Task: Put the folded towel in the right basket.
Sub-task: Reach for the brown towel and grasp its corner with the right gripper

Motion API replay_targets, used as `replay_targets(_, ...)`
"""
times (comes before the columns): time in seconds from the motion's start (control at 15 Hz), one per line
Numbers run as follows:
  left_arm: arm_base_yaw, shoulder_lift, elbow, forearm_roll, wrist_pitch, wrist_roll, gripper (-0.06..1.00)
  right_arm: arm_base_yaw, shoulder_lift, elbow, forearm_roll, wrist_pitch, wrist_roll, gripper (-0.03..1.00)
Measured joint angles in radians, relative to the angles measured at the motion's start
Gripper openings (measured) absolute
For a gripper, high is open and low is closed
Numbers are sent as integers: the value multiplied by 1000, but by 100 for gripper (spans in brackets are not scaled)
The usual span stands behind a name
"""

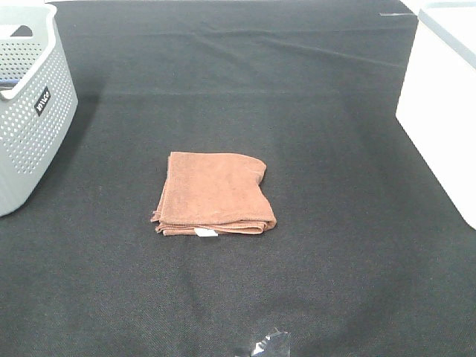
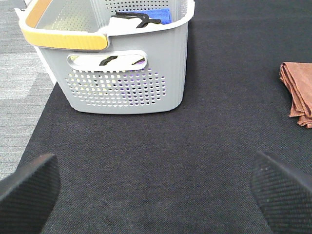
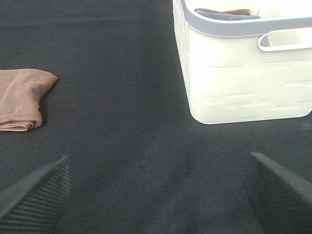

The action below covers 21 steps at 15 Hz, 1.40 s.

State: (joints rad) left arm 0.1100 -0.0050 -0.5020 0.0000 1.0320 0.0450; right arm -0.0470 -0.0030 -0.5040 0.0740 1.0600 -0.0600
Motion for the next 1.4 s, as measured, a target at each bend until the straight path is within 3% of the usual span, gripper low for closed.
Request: replay_targets(1.4, 0, 0, 0, 0, 0, 0, 99, 0, 0, 0, 0, 0, 0, 93)
